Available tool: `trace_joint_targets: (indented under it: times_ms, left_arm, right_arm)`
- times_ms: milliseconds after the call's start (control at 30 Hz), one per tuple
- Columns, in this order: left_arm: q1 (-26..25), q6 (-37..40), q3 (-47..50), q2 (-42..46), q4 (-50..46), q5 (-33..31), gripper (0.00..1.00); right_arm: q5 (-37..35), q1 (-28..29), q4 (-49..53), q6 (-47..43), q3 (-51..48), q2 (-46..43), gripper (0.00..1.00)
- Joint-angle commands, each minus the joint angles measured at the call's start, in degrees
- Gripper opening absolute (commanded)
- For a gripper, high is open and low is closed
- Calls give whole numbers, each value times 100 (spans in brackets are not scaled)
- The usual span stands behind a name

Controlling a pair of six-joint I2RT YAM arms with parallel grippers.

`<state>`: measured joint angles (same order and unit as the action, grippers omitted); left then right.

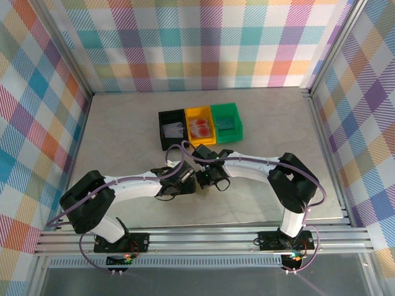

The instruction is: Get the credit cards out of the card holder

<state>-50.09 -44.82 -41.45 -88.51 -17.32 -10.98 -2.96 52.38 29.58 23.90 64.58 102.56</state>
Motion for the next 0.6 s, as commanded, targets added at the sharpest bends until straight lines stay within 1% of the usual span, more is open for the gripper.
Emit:
trace_joint_targets:
  times_ms: [0,33,300,567]
  left_arm:
    - [-144,-113,397,-989,1326,1184,86]
    - [-142,-146,409,-993,1351,1206,86]
    - [-142,-490,609,-1100,1637,1300,84]
    - [-143,-736,761,-1395,1993,1461,83]
  right_arm:
    - [343,202,198,-34,-295,252,3]
    - [369,198,170,-35,-307,235,0]
    - [408,185,-27,5,-519,-13,0]
    - [701,39,-463,52,-902,-487,0]
